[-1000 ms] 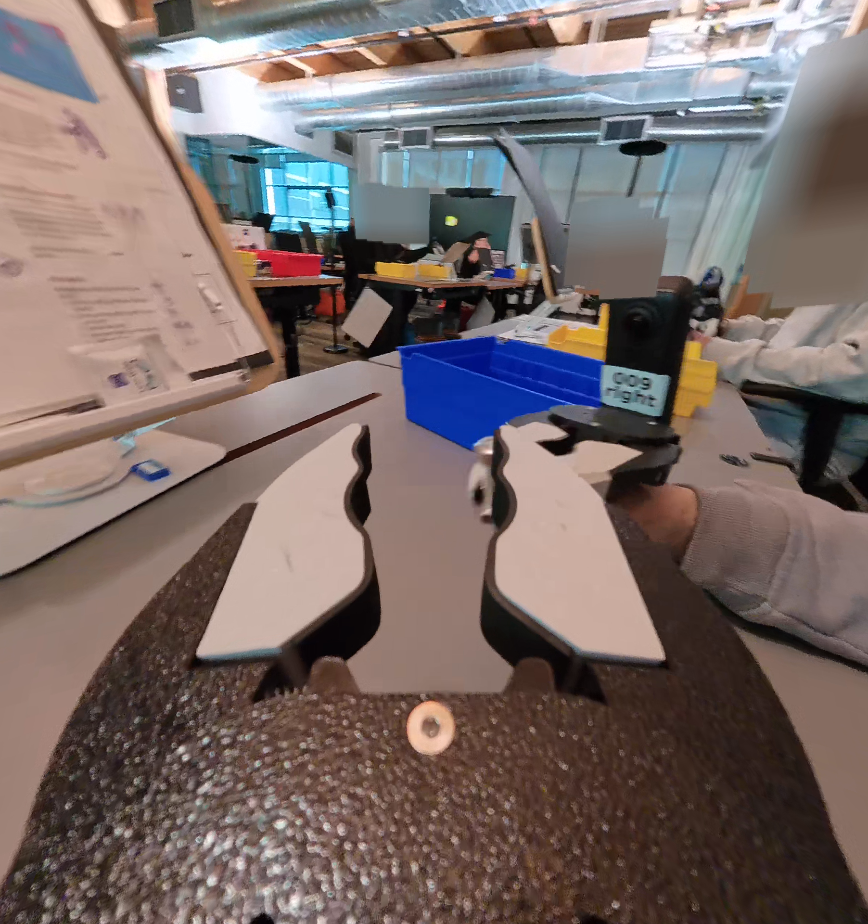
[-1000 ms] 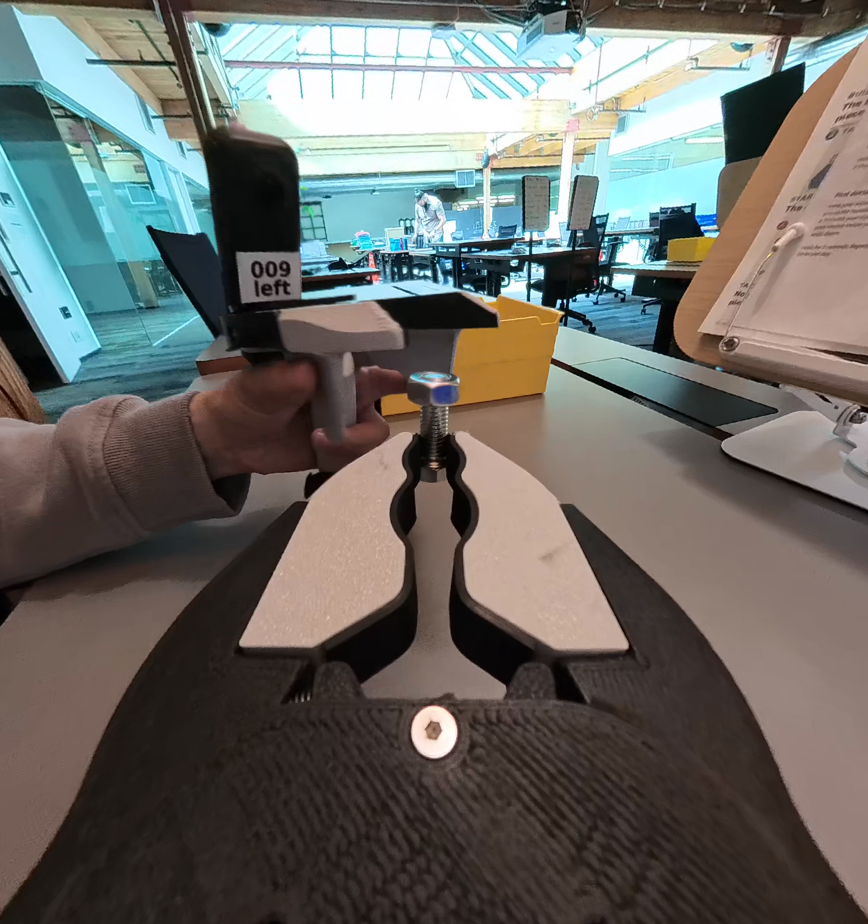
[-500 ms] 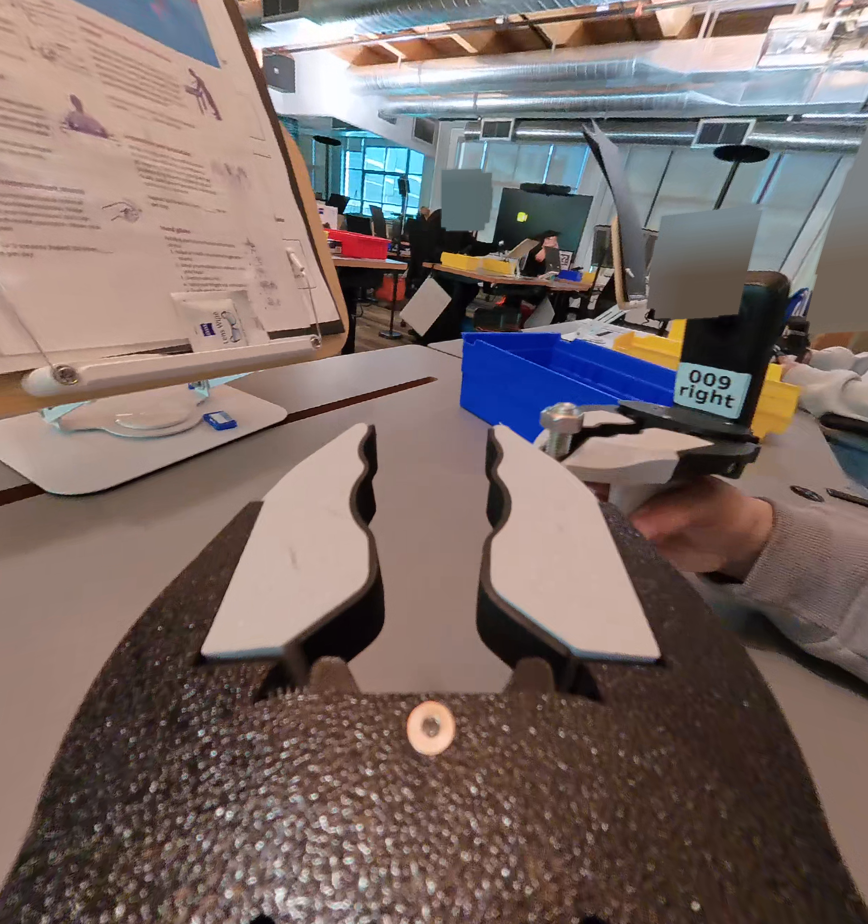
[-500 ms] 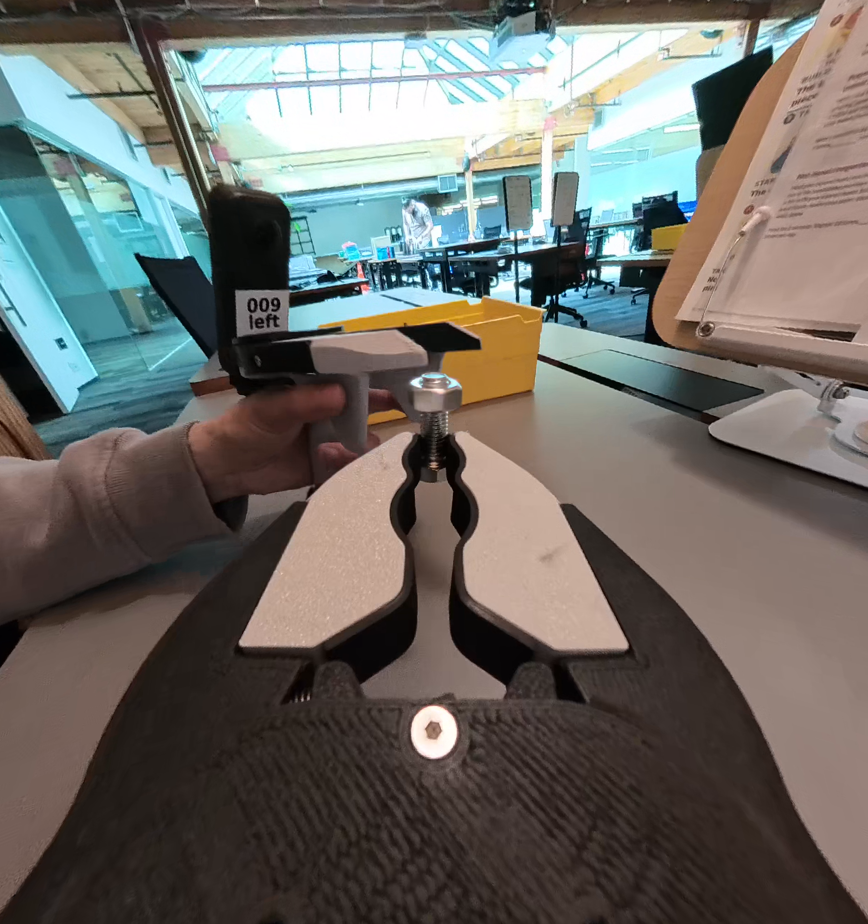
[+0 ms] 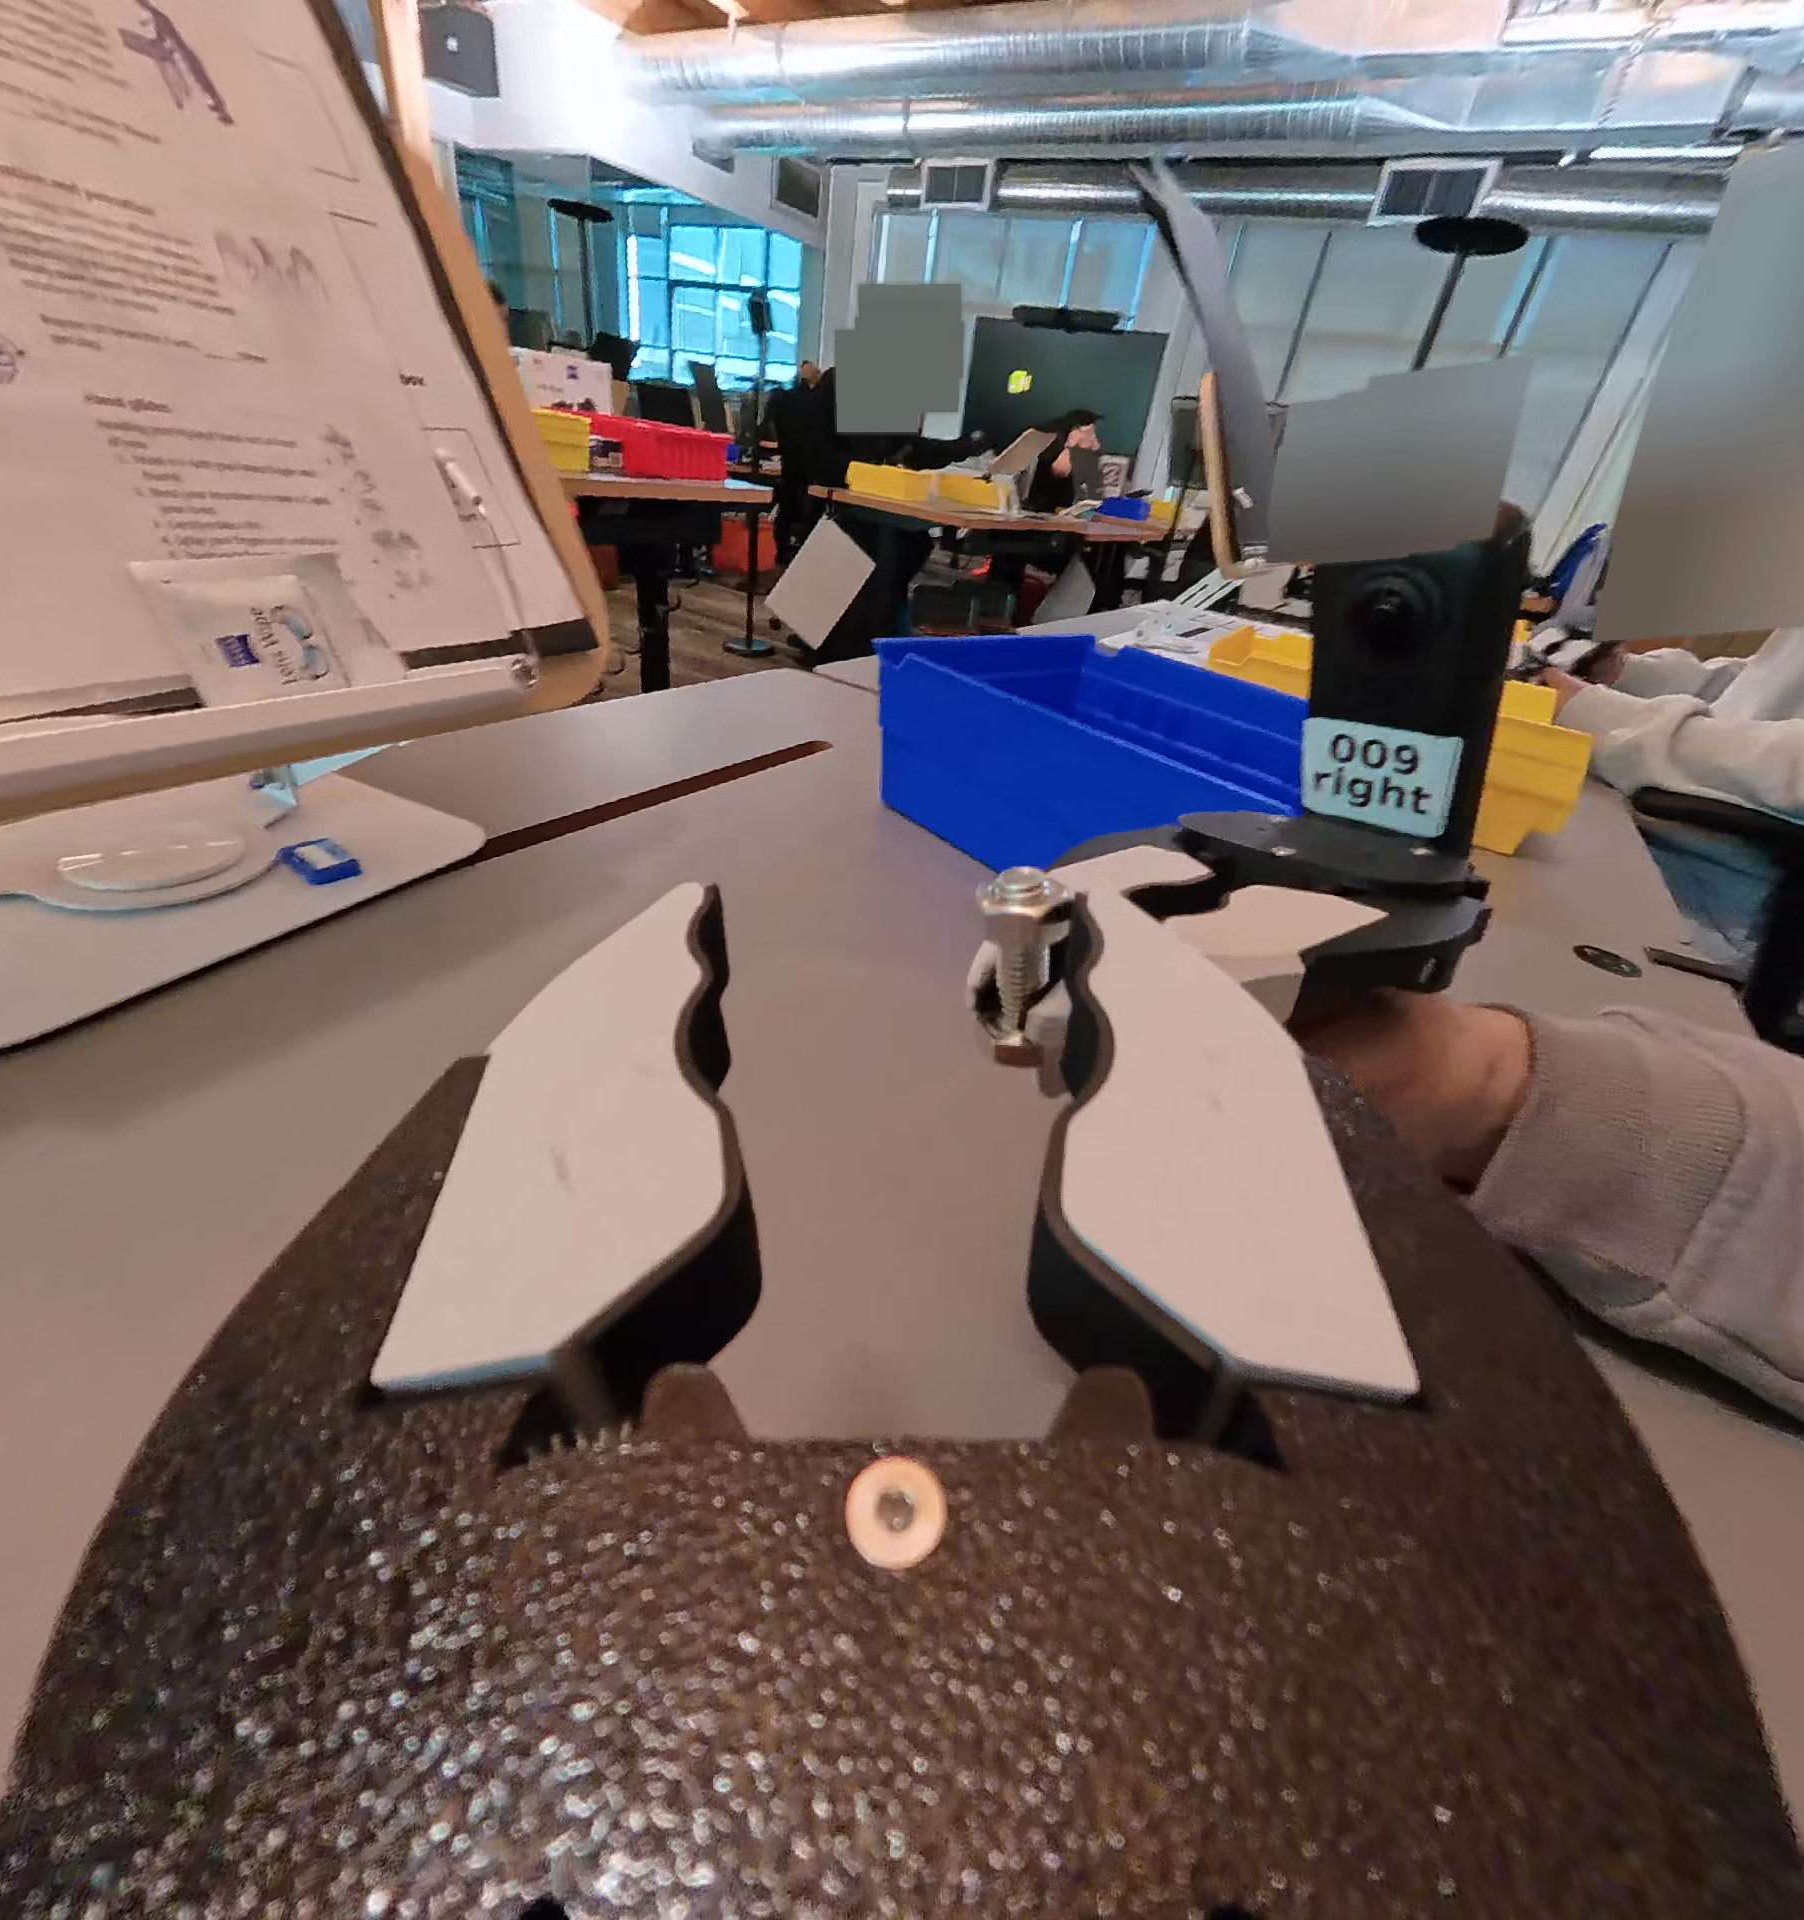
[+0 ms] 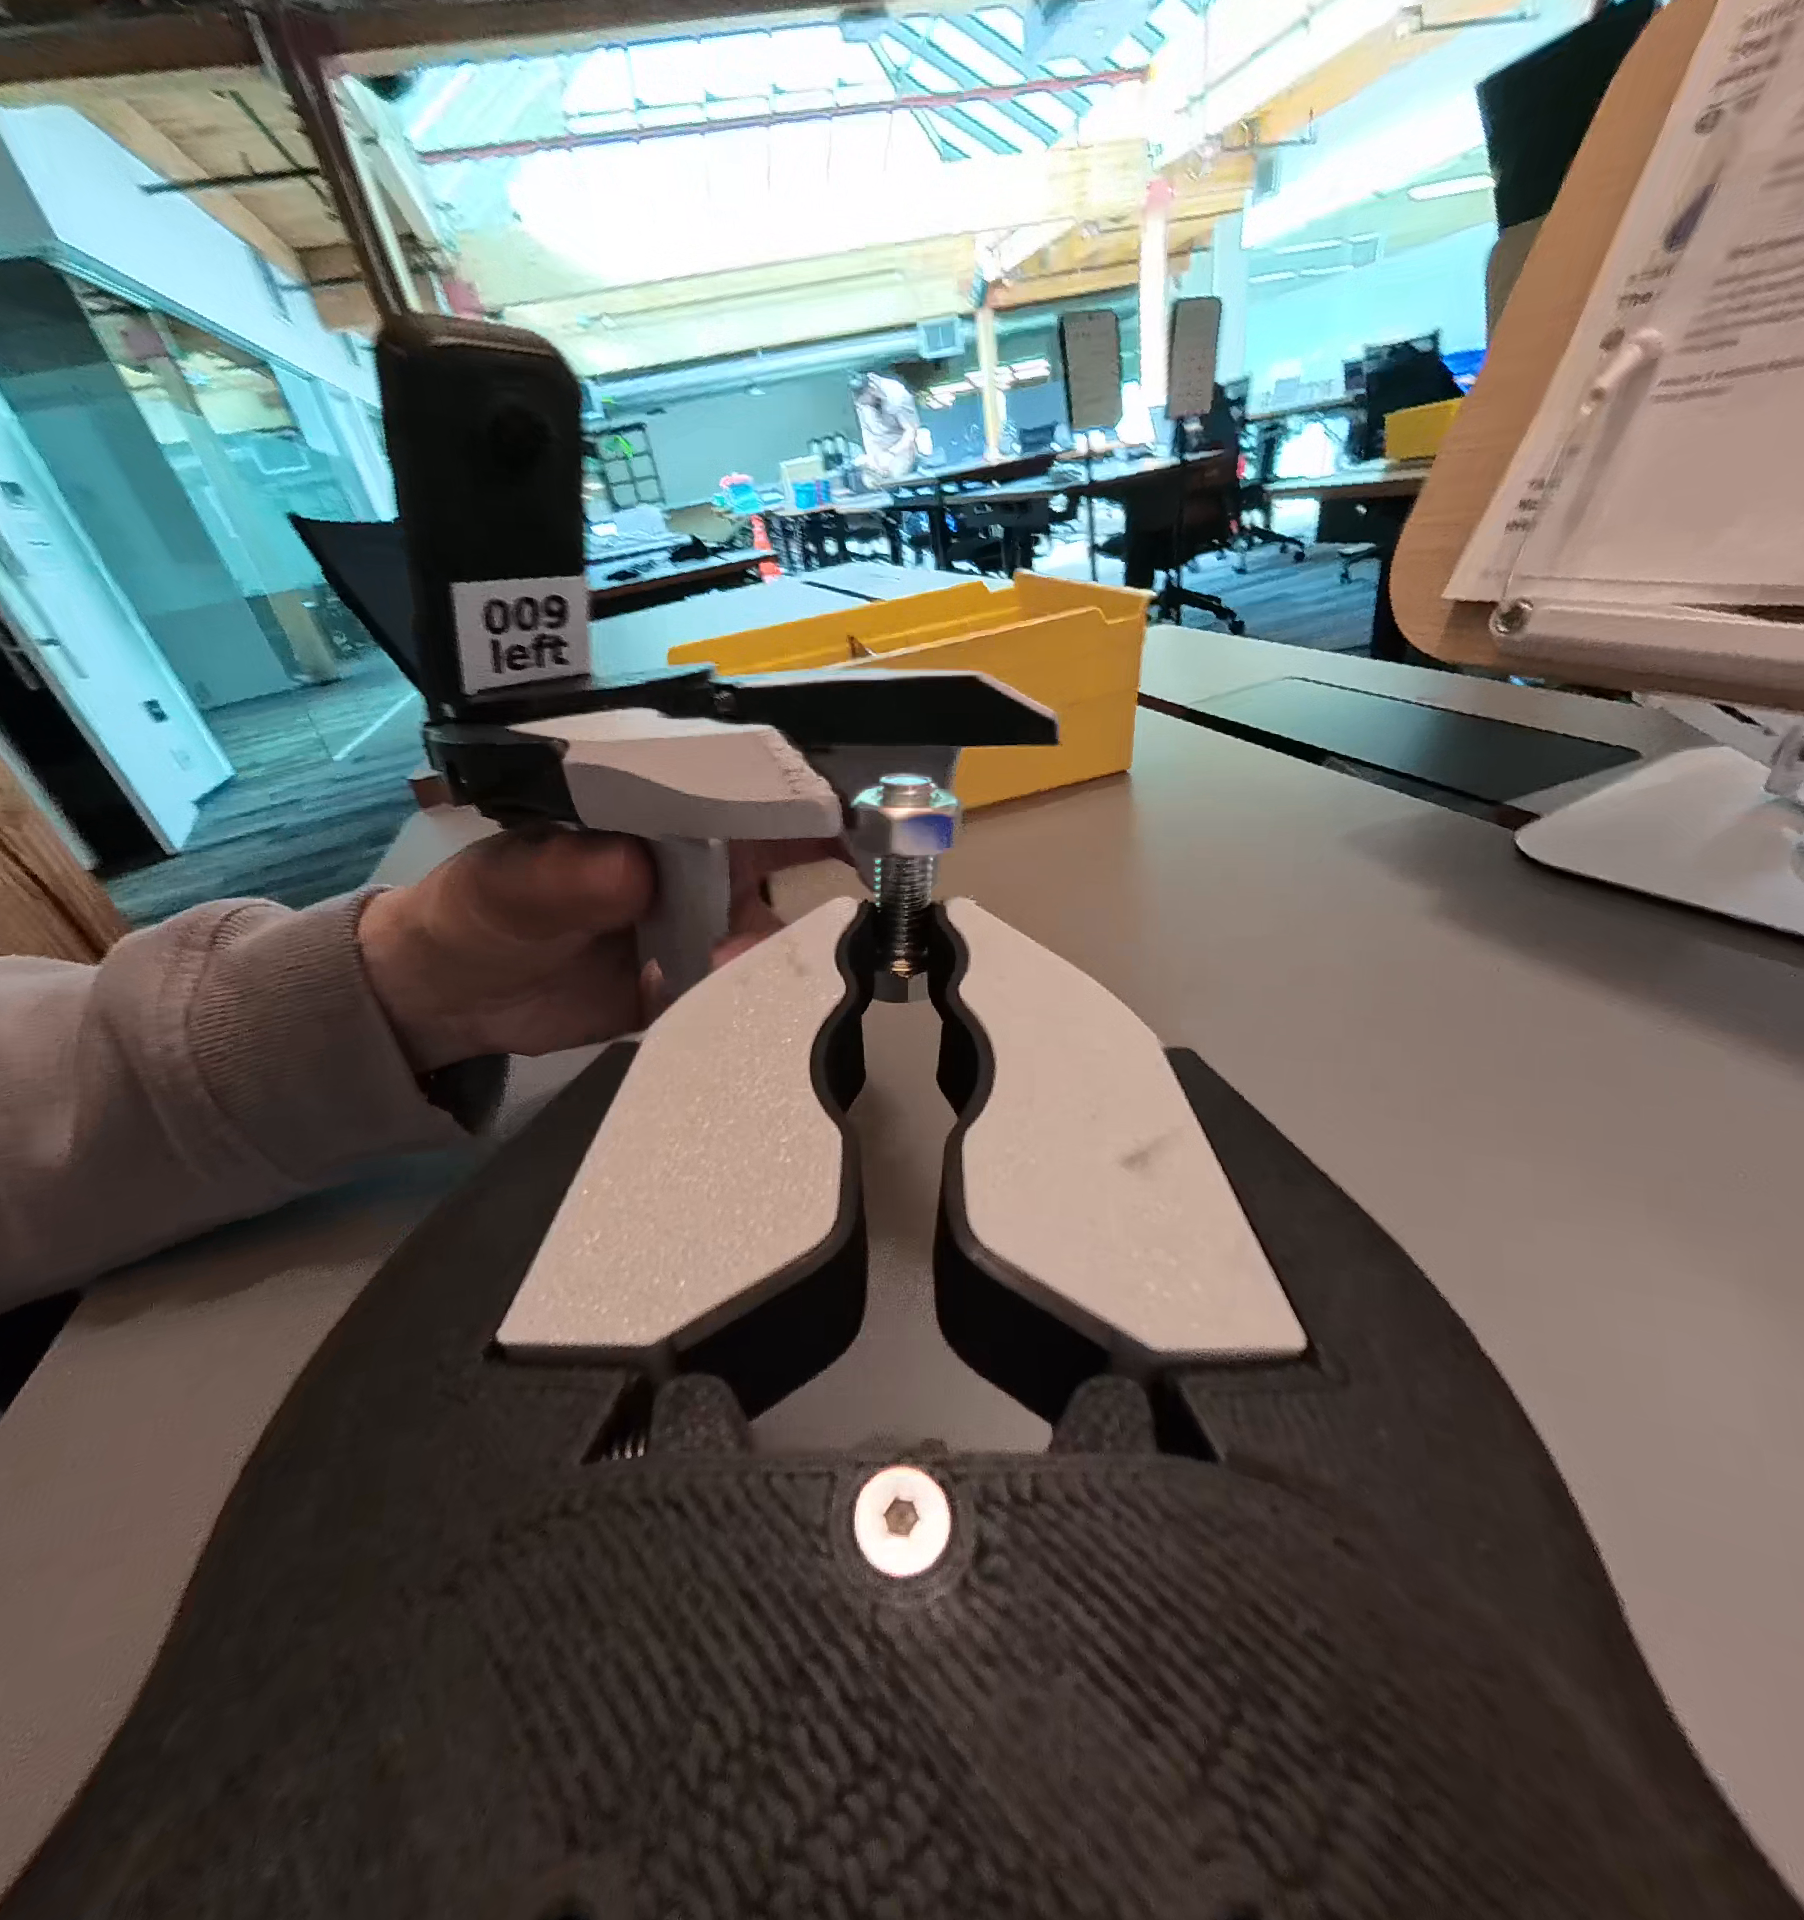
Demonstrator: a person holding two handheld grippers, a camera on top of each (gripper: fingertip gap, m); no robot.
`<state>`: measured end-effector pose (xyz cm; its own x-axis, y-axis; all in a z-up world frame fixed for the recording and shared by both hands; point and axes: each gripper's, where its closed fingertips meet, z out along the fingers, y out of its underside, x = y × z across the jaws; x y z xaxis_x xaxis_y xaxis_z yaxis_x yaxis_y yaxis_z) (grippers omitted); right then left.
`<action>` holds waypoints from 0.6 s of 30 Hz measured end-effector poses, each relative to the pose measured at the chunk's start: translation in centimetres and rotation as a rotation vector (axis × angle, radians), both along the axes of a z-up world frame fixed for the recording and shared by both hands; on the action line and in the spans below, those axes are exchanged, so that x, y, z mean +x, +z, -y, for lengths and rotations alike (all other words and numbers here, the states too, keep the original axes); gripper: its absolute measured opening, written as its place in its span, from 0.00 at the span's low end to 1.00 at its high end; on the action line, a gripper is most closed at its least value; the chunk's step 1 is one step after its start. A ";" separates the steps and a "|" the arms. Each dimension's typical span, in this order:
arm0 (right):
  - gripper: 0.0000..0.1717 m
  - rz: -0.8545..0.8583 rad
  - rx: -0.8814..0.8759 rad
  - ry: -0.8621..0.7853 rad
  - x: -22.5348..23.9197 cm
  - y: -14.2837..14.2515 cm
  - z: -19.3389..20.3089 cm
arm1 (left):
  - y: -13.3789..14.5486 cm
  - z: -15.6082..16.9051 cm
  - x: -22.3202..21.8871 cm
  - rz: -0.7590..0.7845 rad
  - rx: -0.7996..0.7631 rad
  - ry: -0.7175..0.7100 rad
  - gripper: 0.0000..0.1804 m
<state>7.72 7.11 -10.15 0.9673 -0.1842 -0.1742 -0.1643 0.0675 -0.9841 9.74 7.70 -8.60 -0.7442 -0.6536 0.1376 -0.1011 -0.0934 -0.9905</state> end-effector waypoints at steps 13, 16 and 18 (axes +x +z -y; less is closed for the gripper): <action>0.05 -0.097 0.059 0.014 0.7 0.5 0.6 | -1.7 -5.8 -0.2 0.058 0.009 0.204 0.28; 0.05 -0.143 0.079 0.011 0.8 0.5 0.7 | -1.7 -5.7 -0.3 0.044 0.009 0.202 0.28; 0.05 -0.159 0.088 -0.006 0.6 1.4 0.7 | -1.8 -5.9 -0.4 0.035 0.031 0.210 0.28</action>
<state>8.34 6.38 -8.79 0.9252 -0.1671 -0.3407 -0.3169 0.1537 -0.9359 9.36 13.61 -10.42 -0.5951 -0.7985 0.0911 -0.0481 -0.0778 -0.9958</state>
